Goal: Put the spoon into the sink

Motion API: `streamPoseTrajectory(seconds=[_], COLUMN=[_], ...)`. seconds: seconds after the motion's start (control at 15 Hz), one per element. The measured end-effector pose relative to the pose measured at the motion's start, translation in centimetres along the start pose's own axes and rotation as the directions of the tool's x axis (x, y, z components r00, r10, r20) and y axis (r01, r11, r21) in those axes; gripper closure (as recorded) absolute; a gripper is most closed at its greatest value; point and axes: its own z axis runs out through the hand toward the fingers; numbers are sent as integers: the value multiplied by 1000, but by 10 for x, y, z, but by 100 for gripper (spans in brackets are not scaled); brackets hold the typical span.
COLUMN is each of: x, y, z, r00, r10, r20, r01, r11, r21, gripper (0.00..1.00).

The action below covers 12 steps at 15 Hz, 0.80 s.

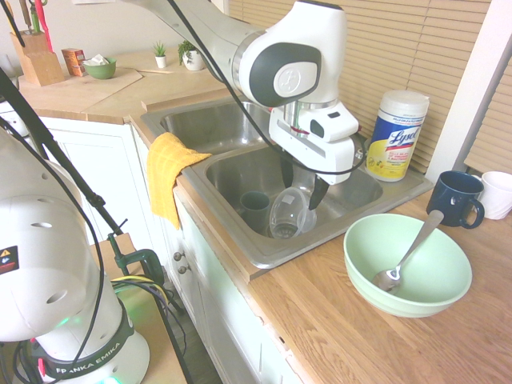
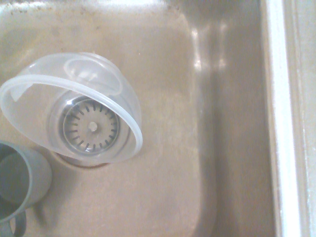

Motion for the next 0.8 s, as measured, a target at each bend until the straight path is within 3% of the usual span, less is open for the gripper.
streamPoseTrajectory(seconds=[0.33, 0.8], x=[0, 1], y=[-3, 30], z=[-3, -39], r00=[1000, 986], r10=[-4, 34], r20=[-28, -163], r01=[5, -17], r11=[1000, 995], r21=[21, 103], gripper=[0, 0])
